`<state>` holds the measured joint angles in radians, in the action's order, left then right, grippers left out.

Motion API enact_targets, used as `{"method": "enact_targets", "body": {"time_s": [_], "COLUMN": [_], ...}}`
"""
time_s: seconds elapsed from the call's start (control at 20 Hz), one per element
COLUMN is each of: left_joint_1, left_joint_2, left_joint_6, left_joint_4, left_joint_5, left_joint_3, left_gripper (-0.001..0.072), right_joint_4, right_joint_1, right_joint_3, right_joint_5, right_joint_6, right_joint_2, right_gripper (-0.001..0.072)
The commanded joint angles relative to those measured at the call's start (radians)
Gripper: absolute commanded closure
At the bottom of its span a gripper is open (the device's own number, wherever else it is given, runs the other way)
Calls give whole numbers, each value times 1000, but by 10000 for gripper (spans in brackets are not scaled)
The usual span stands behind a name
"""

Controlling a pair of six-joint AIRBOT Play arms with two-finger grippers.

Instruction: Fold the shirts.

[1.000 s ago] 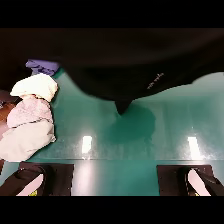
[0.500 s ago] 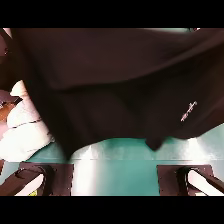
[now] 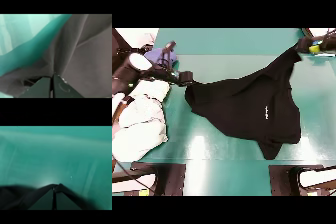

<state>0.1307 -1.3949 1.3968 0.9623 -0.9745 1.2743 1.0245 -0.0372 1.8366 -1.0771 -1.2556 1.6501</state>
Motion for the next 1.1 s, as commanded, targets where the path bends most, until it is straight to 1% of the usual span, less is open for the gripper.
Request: {"method": "enact_targets", "body": {"time_s": [0.0,0.1,0.15,0.2,0.25,0.3,0.35,0.45,0.5,0.55,0.6,0.65,0.7,0.75,0.8,0.85,0.9,0.95,1.05], "left_joint_1": [-1,-1,-1,-1,-1,-1,-12,-74,-116,-162,-203,-234,-259,-271,-271,-267,-262,-260,-259], "left_joint_2": [-105,-105,-105,-105,-105,-105,-105,-105,-103,-93,-83,-69,-43,-23,-6,5,3,3,3], "left_joint_6": [-24,-25,-25,-24,-24,-25,-25,-32,-43,-47,-69,-79,-95,-101,-126,-153,-184,-219,-261], "left_joint_4": [3,4,4,4,4,13,21,35,34,35,35,34,31,30,30,12,-19,-50,-105], "left_joint_5": [182,233,233,227,208,179,119,-58,-151,-245,-326,-371,-375,-363,-341,-321,-300,-255,-152], "left_joint_3": [-30,-20,-5,14,40,72,116,216,248,252,234,191,115,31,-56,-149,-222,-292,-380], "left_gripper": [681,679,544,253,133,133,132,131,132,132,132,165,208,210,210,210,210,211,211], "right_joint_4": [-5,-5,-12,-13,-13,-13,-12,-12,-12,-12,-13,-13,-13,-13,-13,-13,-12,-12,-12], "right_joint_1": [-31,-23,-13,-2,7,22,39,82,105,129,149,169,181,192,200,208,212,215,215], "right_joint_3": [-12,-12,-12,-12,-12,-12,-12,-12,-12,-13,-13,-13,-14,-34,-79,-137,-196,-261,-360], "right_joint_5": [99,148,165,175,171,149,101,-53,-142,-237,-316,-393,-452,-479,-463,-436,-410,-386,-348], "right_joint_6": [-1,-2,-2,-4,-4,-4,-4,-2,5,23,32,33,33,33,33,34,34,34,34], "right_joint_2": [112,116,109,101,90,79,62,22,2,-19,-35,-52,-65,-88,-122,-161,-198,-240,-302], "right_gripper": [702,700,700,693,571,357,321,341,405,419,419,419,422,435,495,522,522,522,522]}}
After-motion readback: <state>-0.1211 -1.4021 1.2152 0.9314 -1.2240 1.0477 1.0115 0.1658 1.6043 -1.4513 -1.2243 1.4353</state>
